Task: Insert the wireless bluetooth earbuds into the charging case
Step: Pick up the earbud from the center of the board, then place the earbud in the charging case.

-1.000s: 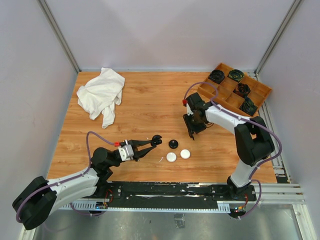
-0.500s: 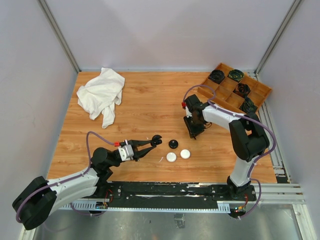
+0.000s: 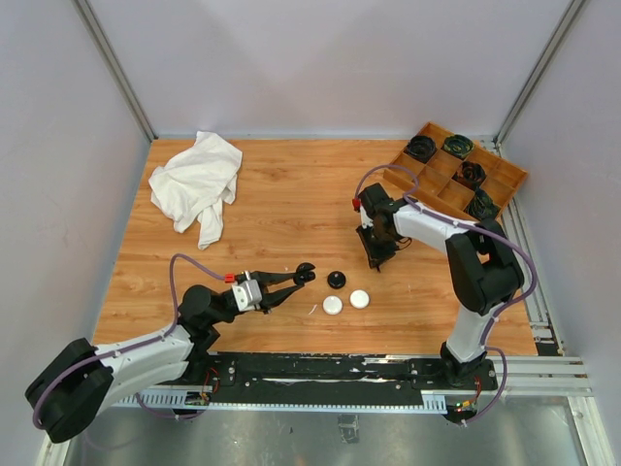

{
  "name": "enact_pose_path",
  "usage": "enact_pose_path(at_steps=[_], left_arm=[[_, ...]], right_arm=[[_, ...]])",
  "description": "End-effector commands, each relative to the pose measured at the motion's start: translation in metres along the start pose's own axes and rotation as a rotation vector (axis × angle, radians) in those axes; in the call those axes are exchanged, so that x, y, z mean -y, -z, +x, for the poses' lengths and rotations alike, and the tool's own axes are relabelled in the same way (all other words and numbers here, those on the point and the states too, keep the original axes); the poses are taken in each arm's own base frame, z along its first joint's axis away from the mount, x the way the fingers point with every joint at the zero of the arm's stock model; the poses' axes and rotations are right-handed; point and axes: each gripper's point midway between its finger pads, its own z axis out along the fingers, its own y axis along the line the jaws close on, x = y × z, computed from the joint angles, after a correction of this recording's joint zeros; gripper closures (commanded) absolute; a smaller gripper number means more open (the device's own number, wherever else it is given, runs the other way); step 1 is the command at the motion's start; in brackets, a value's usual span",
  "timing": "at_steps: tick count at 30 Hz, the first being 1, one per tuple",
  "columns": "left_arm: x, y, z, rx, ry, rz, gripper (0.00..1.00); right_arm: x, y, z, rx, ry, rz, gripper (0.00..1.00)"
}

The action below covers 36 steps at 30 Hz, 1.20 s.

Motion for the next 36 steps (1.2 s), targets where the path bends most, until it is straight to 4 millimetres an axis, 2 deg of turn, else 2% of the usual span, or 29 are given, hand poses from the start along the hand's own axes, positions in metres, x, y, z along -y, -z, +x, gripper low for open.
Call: enact_pose_path(at_steps=[1, 8, 13, 20, 29, 36], left_arm=[[-0.004, -0.006, -0.016, 0.058, -0.01, -0.012, 1.0], [-0.012, -0.009, -0.025, 0.118, 0.026, -0.06, 1.0], [-0.021, -0.012, -0.032, 0.162, 0.045, -0.102, 1.0], [-0.027, -0.021, -0.041, 0.192, 0.051, -0.11, 1.0], [-0.031, -0.029, -0.055, 0.23, 0.064, -0.106, 1.0], [-0.031, -0.03, -0.063, 0.266, 0.1, -0.106, 1.0]], right_arm=[[-0.002, 0.021, -0.006, 0.055, 0.01, -0.012, 0.81], [-0.013, 0.061, -0.033, 0.252, 0.008, -0.051, 0.82], [-0.027, 0.106, -0.055, 0.443, 0.016, -0.106, 0.82], [-0.057, 0.169, -0.073, 0.729, 0.068, -0.237, 0.83], [-0.108, 0.244, -0.071, 1.029, 0.228, -0.438, 0.83], [-0.143, 0.276, -0.059, 1.133, 0.361, -0.603, 0.83]])
